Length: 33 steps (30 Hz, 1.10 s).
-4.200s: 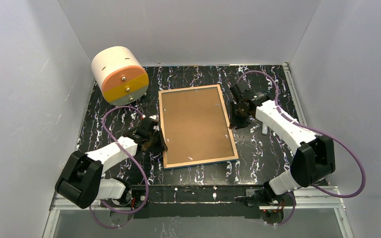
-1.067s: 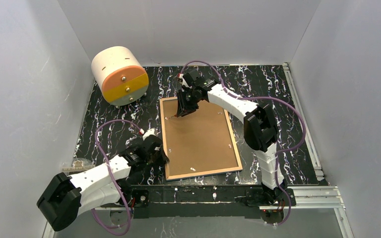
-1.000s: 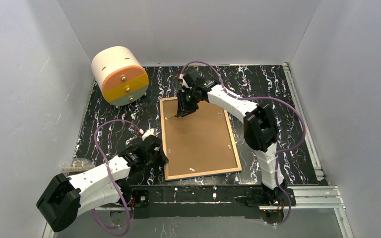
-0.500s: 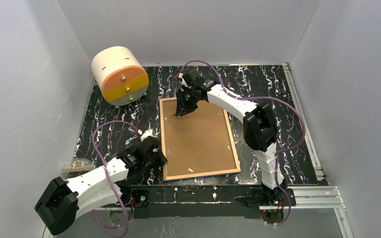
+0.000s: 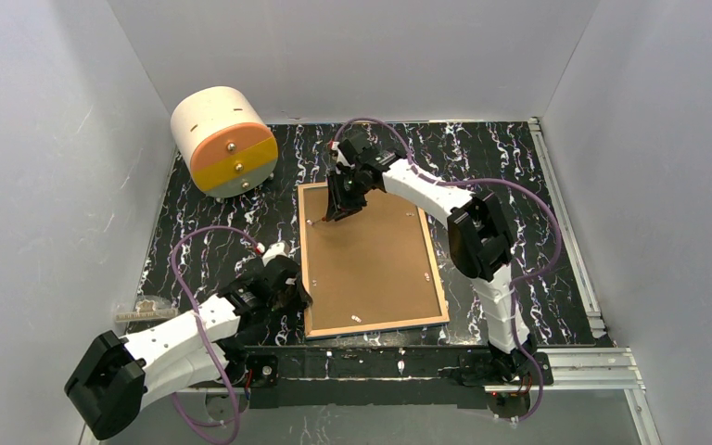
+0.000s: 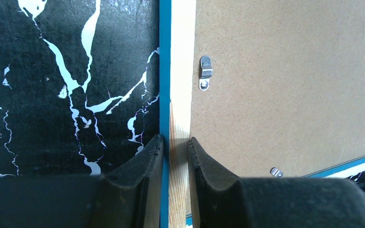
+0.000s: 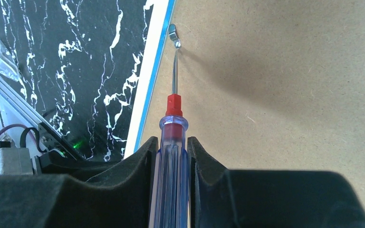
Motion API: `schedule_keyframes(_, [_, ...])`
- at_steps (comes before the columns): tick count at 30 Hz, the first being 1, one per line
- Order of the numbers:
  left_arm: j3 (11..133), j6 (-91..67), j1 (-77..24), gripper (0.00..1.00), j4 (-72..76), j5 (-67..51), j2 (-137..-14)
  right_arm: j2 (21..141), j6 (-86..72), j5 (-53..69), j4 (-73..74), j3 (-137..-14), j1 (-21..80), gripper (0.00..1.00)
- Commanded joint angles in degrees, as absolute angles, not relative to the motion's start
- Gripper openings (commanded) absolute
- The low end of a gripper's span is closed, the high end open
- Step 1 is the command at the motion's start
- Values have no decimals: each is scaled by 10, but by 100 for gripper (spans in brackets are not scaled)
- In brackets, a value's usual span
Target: Take the photo out of the frame
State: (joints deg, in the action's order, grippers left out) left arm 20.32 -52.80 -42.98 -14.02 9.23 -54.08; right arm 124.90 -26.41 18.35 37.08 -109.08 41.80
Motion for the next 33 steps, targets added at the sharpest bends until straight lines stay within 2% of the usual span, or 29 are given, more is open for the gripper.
schedule_keyframes(1, [186,-521,-430,0,-229,117,-565,1260,-265,199,359,-1117,423,1])
schedule_keyframes(12, [189,-516,-430,0,-230,119,-567,1249,-273,201,351,-1109,427,1])
schedule_keyframes(33, [192,-506,-429,0,-230,120,-565,1274,-281,130,351,-1121,427,1])
